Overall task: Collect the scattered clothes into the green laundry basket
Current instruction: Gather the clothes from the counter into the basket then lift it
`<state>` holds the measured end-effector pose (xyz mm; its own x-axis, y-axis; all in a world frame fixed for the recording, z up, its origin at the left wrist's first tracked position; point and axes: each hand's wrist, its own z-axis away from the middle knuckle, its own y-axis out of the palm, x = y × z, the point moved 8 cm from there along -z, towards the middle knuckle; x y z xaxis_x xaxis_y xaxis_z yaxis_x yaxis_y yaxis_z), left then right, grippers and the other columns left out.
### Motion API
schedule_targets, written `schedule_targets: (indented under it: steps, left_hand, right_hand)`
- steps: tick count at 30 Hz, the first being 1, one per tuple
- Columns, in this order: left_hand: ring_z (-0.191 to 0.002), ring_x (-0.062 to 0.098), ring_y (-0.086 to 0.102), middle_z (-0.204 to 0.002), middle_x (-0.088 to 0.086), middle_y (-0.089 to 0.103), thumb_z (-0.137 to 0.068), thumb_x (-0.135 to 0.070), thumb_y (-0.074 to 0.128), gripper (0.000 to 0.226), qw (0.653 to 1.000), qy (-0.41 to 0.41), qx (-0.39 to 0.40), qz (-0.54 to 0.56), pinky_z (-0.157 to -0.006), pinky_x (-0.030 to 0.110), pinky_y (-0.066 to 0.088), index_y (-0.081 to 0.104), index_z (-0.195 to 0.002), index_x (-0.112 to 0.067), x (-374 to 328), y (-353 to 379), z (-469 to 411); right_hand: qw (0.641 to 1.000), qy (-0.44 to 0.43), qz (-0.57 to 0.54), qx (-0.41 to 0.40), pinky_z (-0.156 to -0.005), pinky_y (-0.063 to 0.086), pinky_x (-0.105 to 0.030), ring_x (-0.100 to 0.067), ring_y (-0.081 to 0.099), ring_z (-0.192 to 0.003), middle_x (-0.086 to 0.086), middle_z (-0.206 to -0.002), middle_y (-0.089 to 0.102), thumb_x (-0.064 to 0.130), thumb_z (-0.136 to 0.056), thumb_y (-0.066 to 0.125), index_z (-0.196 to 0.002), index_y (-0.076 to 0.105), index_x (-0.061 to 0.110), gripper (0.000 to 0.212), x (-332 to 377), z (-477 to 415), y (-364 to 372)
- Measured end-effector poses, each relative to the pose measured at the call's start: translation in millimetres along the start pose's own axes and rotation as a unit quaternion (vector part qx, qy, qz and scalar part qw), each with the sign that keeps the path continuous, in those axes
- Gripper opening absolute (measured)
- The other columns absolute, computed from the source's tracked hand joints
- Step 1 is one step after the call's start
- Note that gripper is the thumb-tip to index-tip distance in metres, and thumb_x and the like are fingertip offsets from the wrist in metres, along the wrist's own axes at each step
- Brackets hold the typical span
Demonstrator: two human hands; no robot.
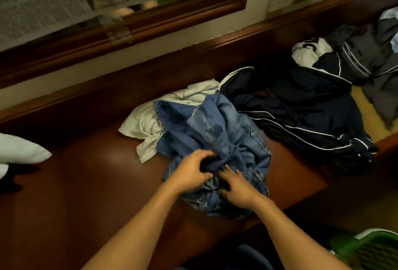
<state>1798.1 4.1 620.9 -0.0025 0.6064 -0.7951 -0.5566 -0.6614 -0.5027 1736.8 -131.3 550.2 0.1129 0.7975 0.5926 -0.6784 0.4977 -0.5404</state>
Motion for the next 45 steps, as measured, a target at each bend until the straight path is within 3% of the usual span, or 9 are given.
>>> schedule_targets:
  steps: [4,7,12,16,21,27,34,41,45]
  left_hand:
    - [-0.15,0.016,0.024,-0.159,-0.004,0.032,-0.089,-0.002,0.06,0.064,0.997,-0.019,0.034,-0.065,-0.126,0.032,0.012,0.046,-0.149,-0.02,26.0,50.8,18.2]
    - [-0.154,0.01,0.002,-0.167,-0.007,0.016,-0.094,-0.002,0.053,0.068,0.99,-0.022,0.077,-0.115,-0.126,0.045,-0.004,0.033,-0.156,-0.021,31.0,66.4,20.7]
    - [-0.151,-0.001,0.0,-0.164,-0.02,0.01,-0.096,-0.014,0.056,0.063,0.98,0.009,0.16,-0.118,-0.124,0.037,-0.005,0.037,-0.155,-0.028,28.5,66.9,13.2]
    - [-0.112,0.002,0.063,-0.121,-0.014,0.071,-0.088,-0.004,0.061,0.04,0.997,-0.038,0.071,-0.019,-0.106,0.036,0.049,0.074,-0.112,-0.033,30.1,6.7,-14.5]
    - [-0.109,0.02,0.061,-0.121,0.005,0.064,-0.086,-0.005,0.07,0.039,0.961,-0.053,-0.264,-0.07,-0.099,0.044,0.049,0.065,-0.121,-0.02,34.9,-104.4,-54.3]
    - [-0.151,0.034,0.014,-0.167,0.002,0.01,-0.082,-0.036,0.079,0.102,0.92,-0.202,-0.084,-0.324,-0.115,0.062,0.02,0.013,-0.159,-0.027,74.5,-121.2,-117.8]
    - [-0.107,0.032,0.044,-0.112,0.005,0.056,-0.083,-0.02,0.064,0.024,0.81,-0.111,-0.182,-0.546,-0.088,0.047,0.033,0.074,-0.105,-0.024,-1.7,-137.5,-121.6]
    - [-0.136,0.038,0.037,-0.151,0.006,0.046,-0.073,-0.024,0.071,0.011,0.839,-0.015,-0.203,-0.504,-0.102,0.06,0.028,0.073,-0.084,-0.024,-54.9,-82.6,-45.4]
    - [-0.14,0.041,0.038,-0.155,0.008,0.043,-0.079,-0.023,0.071,0.019,0.915,-0.02,-0.162,-0.368,-0.104,0.065,0.033,0.067,-0.097,-0.018,-43.2,-51.7,-25.8]
  right_hand:
    - [0.956,0.074,-0.167,-0.229,-0.092,0.048,-0.025,-0.008,0.066,-0.1,0.011,-0.103,0.074,-0.001,-0.084,0.063,-0.094,0.077,0.035,0.04,-25.4,23.3,-63.1]
    - [0.894,0.106,-0.202,-0.387,-0.096,0.043,-0.023,-0.015,0.059,-0.121,0.008,-0.121,0.064,0.014,-0.089,0.073,-0.12,0.07,0.027,0.034,-40.9,45.7,-115.1]
    - [0.943,0.093,-0.171,-0.268,-0.12,0.023,-0.057,-0.028,0.006,-0.155,0.0,-0.169,0.001,0.071,-0.074,0.071,-0.155,0.015,0.051,0.101,-17.4,-3.5,-128.6]
    - [0.979,0.139,-0.055,-0.142,-0.11,0.003,-0.079,-0.039,-0.017,-0.152,0.002,-0.166,-0.026,0.088,-0.072,0.054,-0.151,-0.013,0.057,0.108,-10.8,-48.8,-84.7]
    - [0.974,0.179,-0.051,-0.127,-0.108,0.009,-0.082,-0.042,-0.011,-0.153,0.001,-0.166,-0.023,0.079,-0.08,0.057,-0.152,-0.012,0.054,0.104,-17.4,-63.2,-80.9]
    - [0.975,0.179,-0.054,-0.122,-0.108,0.01,-0.082,-0.042,-0.012,-0.152,0.002,-0.166,-0.025,0.074,-0.082,0.06,-0.151,-0.014,0.055,0.102,-22.3,-69.4,-81.8]
    - [0.973,0.186,-0.053,-0.127,-0.108,0.011,-0.082,-0.042,-0.012,-0.152,0.001,-0.166,-0.025,0.071,-0.083,0.061,-0.153,-0.012,0.052,0.103,-21.8,-73.5,-82.6]
    - [0.971,0.185,-0.061,-0.137,-0.11,0.014,-0.079,-0.038,-0.011,-0.153,0.003,-0.167,-0.022,0.07,-0.082,0.064,-0.155,-0.009,0.047,0.106,-24.5,-70.5,-84.6]
    - [0.971,0.175,-0.059,-0.151,-0.111,0.026,-0.073,-0.035,0.0,-0.155,0.003,-0.169,-0.004,0.075,-0.076,0.067,-0.157,0.001,0.041,0.11,-29.1,-65.0,-84.3]
